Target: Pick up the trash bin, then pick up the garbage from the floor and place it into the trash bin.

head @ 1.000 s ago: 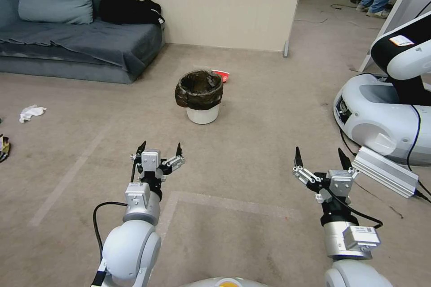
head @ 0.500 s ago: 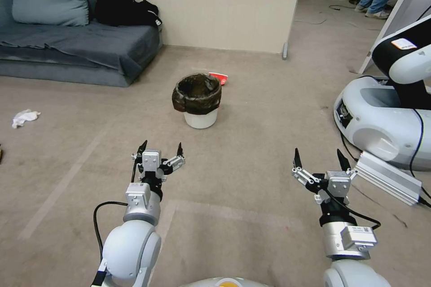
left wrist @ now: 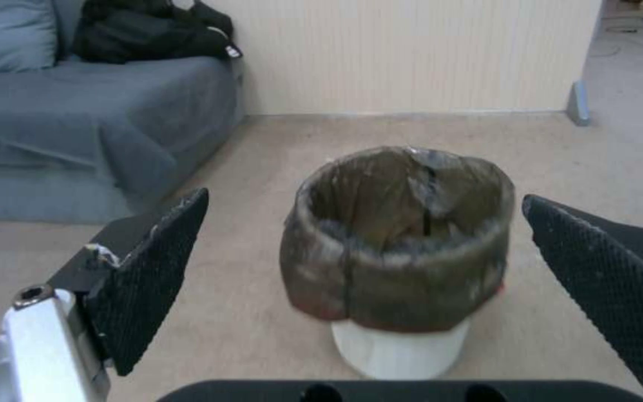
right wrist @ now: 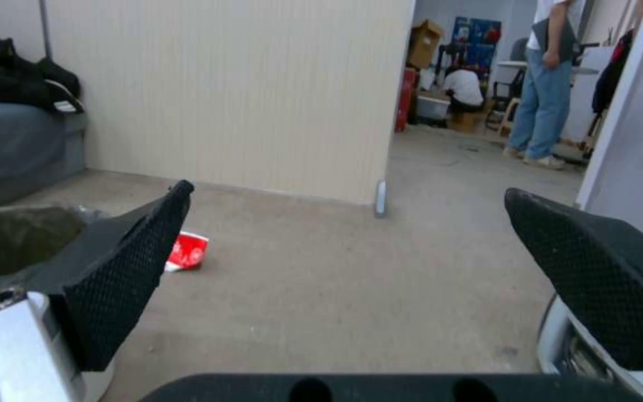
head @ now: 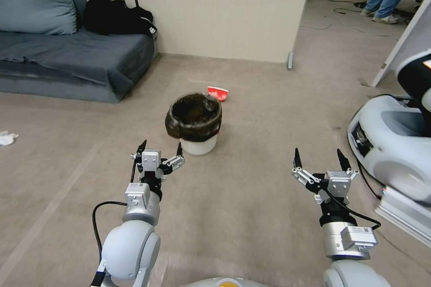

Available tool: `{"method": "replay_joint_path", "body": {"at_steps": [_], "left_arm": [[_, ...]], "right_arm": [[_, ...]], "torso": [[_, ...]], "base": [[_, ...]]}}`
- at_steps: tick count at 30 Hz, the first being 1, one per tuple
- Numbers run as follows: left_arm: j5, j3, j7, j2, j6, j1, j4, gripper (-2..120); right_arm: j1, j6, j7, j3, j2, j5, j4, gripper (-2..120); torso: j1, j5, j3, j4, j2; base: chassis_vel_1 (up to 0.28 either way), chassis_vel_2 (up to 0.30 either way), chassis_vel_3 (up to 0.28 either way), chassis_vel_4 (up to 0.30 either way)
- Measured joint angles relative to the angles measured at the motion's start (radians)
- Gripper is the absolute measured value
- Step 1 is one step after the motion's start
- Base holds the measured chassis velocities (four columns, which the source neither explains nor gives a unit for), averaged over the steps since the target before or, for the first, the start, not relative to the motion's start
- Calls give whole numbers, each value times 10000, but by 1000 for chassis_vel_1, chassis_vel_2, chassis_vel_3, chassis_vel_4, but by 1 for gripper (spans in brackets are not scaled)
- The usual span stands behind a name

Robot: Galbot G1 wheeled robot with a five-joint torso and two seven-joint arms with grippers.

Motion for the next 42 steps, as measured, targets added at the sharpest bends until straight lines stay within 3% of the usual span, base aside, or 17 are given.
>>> {"method": "replay_joint_path", "body": {"at_steps": [8, 11, 12, 15, 16, 24, 32, 35, 36, 42], "left_arm": [[9, -17, 6, 0, 0, -1, 0, 100], [10, -25, 8, 2, 0, -4, 0, 100], [11, -26, 10, 2, 0, -6, 13, 100], [12, -29, 14, 0, 0, -10, 14, 100], [12, -28, 14, -1, 0, -9, 16, 100], [-45, -27, -12, 27, 27, -53, 16, 100], [-1564, -20, -684, 505, 755, -773, 113, 100], [-2749, -212, -1337, 712, 1722, -1232, 207, 100], [-2749, -212, -1337, 712, 1722, -1232, 207, 100], [-3922, -260, -1819, 929, 2517, -2325, 982, 100]], "right_arm": [[0, 64, -17, 5, 1, -31, -4, 100], [4, 141, -47, 11, 0, -56, -19, 100], [13, 250, -118, 23, -1, -52, -27, 100], [25, 373, -210, 37, -2, -32, -50, 100], [26, 408, -234, 43, -2, -24, -54, 100], [57, 884, -439, 74, 0, -47, -127, 100], [74, 1224, -448, 101, -1, -330, -229, 100], [87, 1300, -432, 107, 0, -422, -272, 100], [87, 1300, -432, 107, 0, -422, -272, 100], [234, 1275, -432, -99, -1, -550, -491, 100]], "torso": [[-1, -3, -1, 0, 1], [-1, 13, -1, 0, 1], [0, -9, 0, 0, 0], [1, 11, 1, 0, 0], [2, -5, 2, 0, 0], [-3, 2, -3, 0, 1], [-1, 2, -2, -2, 0], [-2, 0, -2, 0, 1], [-2, 0, -2, 0, 1], [-2, 1, -2, 0, 0]], "base": [[-288, 296, 290, -286], [-268, 277, 263, -283], [-267, 188, 269, -207], [-213, 180, 238, -178], [-133, 34, 83, -87], [30, -23, -30, 27], [4, -2, -3, 6], [0, 0, 0, 0], [0, 0, 0, 0], [0, 0, 0, 0]]}}
